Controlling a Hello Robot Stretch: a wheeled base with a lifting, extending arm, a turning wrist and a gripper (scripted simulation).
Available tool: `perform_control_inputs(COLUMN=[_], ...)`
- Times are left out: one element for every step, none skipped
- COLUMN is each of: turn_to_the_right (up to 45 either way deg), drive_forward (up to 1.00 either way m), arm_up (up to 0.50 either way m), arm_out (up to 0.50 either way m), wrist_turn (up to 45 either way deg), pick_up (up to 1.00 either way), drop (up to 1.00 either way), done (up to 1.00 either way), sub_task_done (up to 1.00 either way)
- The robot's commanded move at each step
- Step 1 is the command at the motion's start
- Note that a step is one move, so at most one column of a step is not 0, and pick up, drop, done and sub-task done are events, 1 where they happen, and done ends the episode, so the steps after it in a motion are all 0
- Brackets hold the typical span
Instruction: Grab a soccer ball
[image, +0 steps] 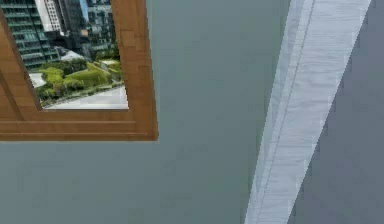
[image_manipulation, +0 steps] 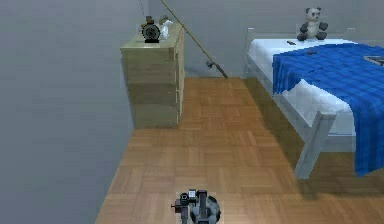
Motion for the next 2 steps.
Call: perform_control_inputs(turn_to_the_right=[0.0, 0.0], drive_forward=[0.00, 0.00], arm_up=[0.00, 0.00], arm_out=[0.00, 0.00], wrist_turn=[45.0, 45.0], pick_up=[0.00, 0.00], drop=[0.00, 0.00], done=[0.00, 0.00], sub_task_done=[0.00, 0.00])
